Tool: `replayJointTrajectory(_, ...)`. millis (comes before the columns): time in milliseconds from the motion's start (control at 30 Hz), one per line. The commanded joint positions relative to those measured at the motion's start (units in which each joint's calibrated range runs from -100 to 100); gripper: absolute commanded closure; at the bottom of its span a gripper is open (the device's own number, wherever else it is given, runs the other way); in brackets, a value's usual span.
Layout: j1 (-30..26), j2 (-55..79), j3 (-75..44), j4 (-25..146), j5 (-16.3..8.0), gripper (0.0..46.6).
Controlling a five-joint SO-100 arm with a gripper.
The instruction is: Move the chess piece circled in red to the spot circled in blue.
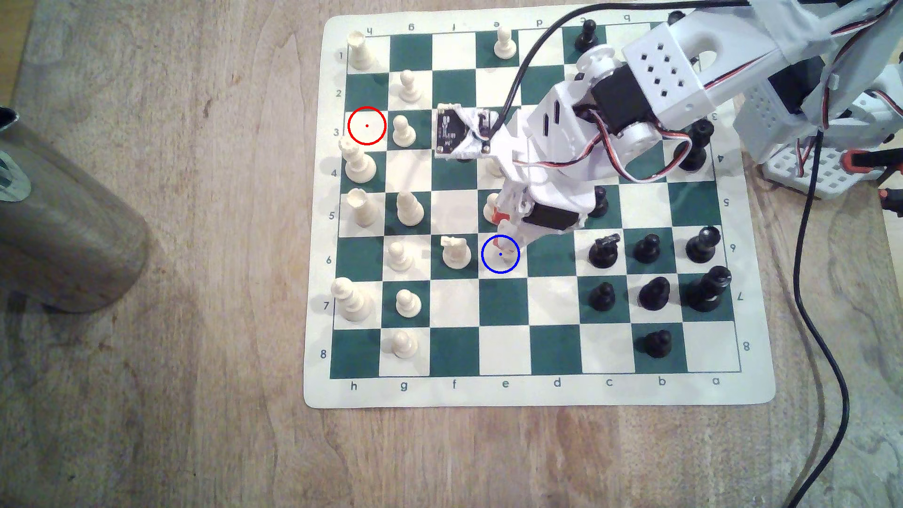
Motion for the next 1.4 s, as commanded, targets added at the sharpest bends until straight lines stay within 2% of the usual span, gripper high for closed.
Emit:
replayJointTrajectory(0,1.0,0.1,-6.2,-1.2,0.3,46.0)
replayJointTrajectory(933,0.0,2.6,-7.6,-1.1,0.2,45.5)
replayJointTrajectory(1033,0.0,3.0,-7.8,-1.0,0.2,43.4)
replayJointTrajectory(1233,0.1,3.4,-8.0,-0.7,0.2,43.5)
replayJointTrajectory(1367,0.0,3.2,-8.0,0.0,0.3,39.0)
